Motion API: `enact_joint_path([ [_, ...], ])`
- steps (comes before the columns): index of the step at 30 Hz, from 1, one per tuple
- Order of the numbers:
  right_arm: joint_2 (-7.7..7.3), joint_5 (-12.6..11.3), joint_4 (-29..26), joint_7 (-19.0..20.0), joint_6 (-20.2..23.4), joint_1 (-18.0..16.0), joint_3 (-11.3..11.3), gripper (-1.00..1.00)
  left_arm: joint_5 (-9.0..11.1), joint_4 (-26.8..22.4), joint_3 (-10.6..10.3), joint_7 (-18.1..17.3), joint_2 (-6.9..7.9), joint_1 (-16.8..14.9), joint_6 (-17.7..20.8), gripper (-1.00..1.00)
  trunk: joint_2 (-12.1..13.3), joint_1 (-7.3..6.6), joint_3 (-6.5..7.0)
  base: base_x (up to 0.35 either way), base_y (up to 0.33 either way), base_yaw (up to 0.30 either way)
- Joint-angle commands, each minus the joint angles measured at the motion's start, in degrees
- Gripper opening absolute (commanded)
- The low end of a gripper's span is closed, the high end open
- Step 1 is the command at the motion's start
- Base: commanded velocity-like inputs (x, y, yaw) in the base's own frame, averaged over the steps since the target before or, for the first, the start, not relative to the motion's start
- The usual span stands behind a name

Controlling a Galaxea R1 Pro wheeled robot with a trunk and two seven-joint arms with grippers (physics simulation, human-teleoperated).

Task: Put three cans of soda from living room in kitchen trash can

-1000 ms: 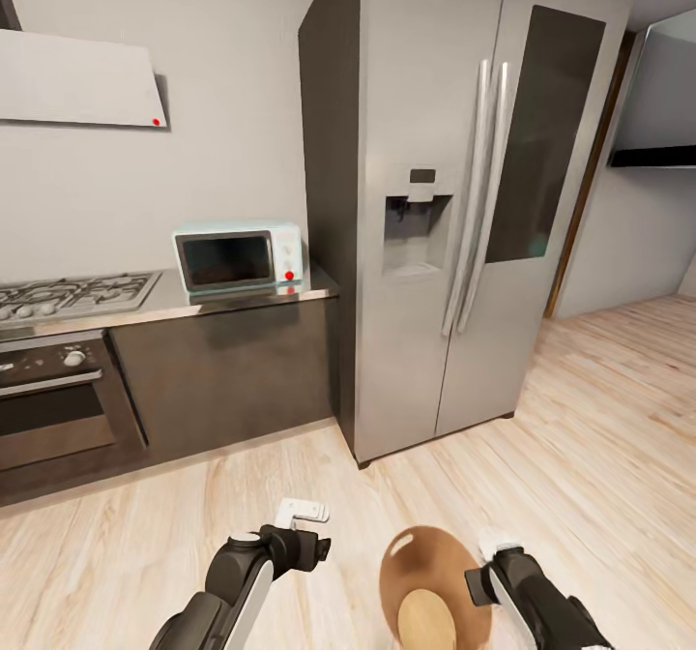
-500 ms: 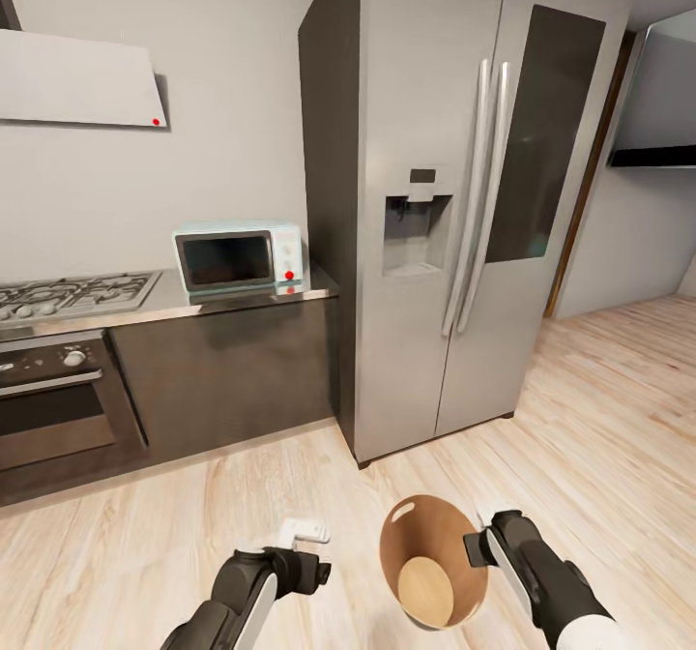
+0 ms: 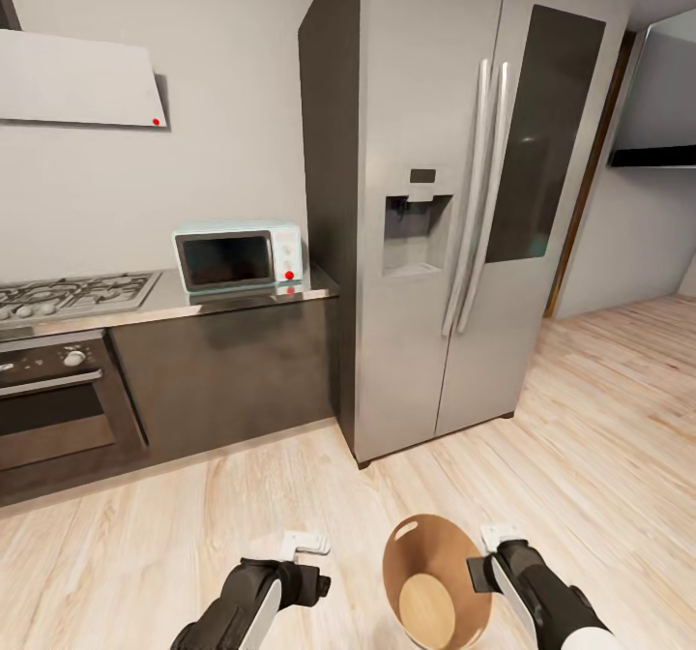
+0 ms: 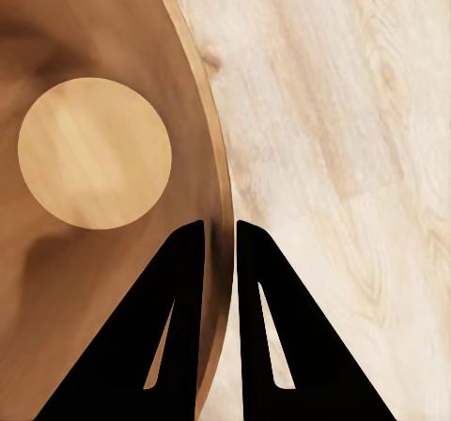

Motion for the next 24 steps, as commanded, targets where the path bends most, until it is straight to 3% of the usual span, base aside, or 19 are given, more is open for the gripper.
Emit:
enact_joint_path([
  [1,0.01,-0.55,0.24,0.56,-0.51,-0.03,-0.09,-1.00,0.12,0.71,0.02,0.02,0.03,-0.25,-0.49,1.00,0.00,0.00,0.01,0.000,0.000,0.000],
  [5,-0.05,-0.55,0.51,0.93,-1.19,0.01,-0.17,-1.00,0.26,1.58,0.05,0.06,0.01,-0.59,-1.16,1.00,0.00,0.00,0.01,0.000,0.000,0.000],
  [11,-0.08,-0.50,0.66,0.96,-5.78,0.06,-0.05,-1.00,0.38,2.00,0.07,0.09,0.07,-0.74,-1.48,1.00,0.00,0.00,0.01,0.000,0.000,0.000],
  [24,0.07,-0.45,0.57,0.74,-6.48,0.08,0.34,-1.00,0.41,2.05,0.07,0.06,0.13,-0.76,-1.52,1.00,0.00,0.00,0.01,0.000,0.000,0.000],
])
